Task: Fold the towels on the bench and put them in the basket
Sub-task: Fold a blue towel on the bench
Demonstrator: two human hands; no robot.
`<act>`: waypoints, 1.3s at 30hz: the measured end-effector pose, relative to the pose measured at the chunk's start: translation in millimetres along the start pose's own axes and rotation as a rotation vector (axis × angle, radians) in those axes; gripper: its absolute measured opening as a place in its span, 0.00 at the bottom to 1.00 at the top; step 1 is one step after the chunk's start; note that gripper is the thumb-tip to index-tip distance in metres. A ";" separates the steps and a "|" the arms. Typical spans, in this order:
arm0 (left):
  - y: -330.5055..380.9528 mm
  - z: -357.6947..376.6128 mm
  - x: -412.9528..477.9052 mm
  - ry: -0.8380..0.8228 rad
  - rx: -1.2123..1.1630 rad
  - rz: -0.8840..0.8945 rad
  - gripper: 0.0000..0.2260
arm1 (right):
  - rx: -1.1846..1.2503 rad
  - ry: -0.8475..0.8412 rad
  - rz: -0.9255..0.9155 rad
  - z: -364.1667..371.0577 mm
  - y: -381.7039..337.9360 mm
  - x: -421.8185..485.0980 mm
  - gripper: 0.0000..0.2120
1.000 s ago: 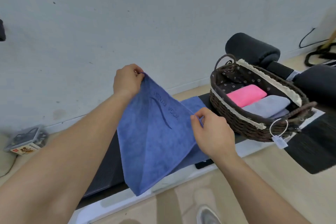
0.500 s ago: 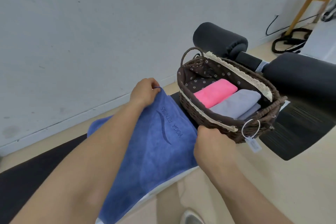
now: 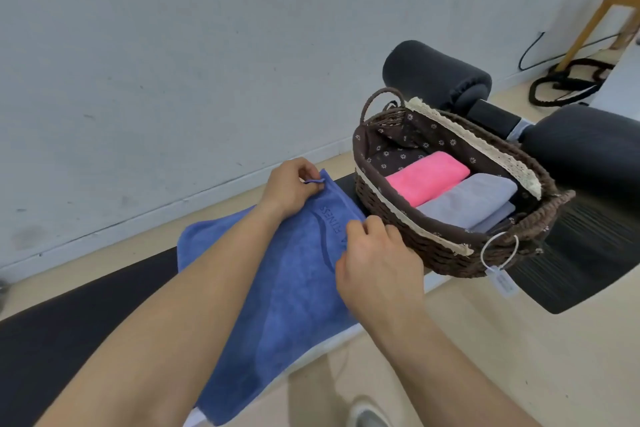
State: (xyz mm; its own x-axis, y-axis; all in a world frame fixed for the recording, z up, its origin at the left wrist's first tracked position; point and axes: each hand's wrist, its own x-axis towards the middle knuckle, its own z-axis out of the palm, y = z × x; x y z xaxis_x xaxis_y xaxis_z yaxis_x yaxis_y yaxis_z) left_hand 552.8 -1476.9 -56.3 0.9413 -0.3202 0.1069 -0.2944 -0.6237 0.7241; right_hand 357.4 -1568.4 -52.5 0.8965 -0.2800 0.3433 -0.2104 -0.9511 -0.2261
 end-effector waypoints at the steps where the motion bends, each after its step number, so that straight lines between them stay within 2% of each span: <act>1: 4.2 -8.1 -12.7 -0.001 -0.017 0.023 0.08 | 0.015 0.013 -0.011 -1.6 -2.9 1.8 0.12; 3: 10.3 -27.0 -43.7 -0.007 -0.046 0.049 0.08 | 0.086 0.018 -0.002 -4.8 -8.6 5.6 0.12; 6: 14.1 -56.2 -101.0 0.001 -0.069 0.047 0.06 | 0.307 -0.095 0.008 -19.5 -21.3 8.2 0.19; 8: 12.1 -72.3 -138.8 0.006 -0.120 0.042 0.03 | 0.444 -0.118 -0.019 -28.3 -32.1 7.1 0.20; 10: 8.9 -84.9 -173.9 0.021 -0.168 0.020 0.03 | 0.519 -0.213 -0.059 -34.1 -42.8 4.4 0.21; 12: 3.5 -93.1 -201.2 0.043 -0.181 0.001 0.06 | 0.599 -0.383 -0.082 -37.4 -50.2 0.9 0.19; 15: -4.8 -101.2 -223.7 0.070 -0.195 -0.021 0.08 | 0.784 -0.576 -0.100 -40.9 -57.9 -4.8 0.09; 18: -7.1 -108.3 -227.9 0.086 -0.287 -0.030 0.07 | 0.862 -0.557 -0.109 -39.4 -63.2 -6.7 0.05; 26: -9.0 -103.4 -213.3 0.070 -0.465 0.001 0.03 | 1.087 -0.561 -0.046 -39.5 -60.3 1.6 0.05; 39: 7.7 -91.8 -208.3 0.122 -0.595 -0.058 0.03 | 1.208 -0.568 -0.038 -37.9 -50.6 -0.8 0.04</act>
State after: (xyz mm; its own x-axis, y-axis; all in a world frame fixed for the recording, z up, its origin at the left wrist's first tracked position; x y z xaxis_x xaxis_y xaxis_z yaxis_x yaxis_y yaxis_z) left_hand 369.6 -1349.5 -10.4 0.9755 -0.1919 0.1073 -0.1320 -0.1207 0.9839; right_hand 352.5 -1524.9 -6.8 0.9931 0.1172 0.0090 0.0281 -0.1625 -0.9863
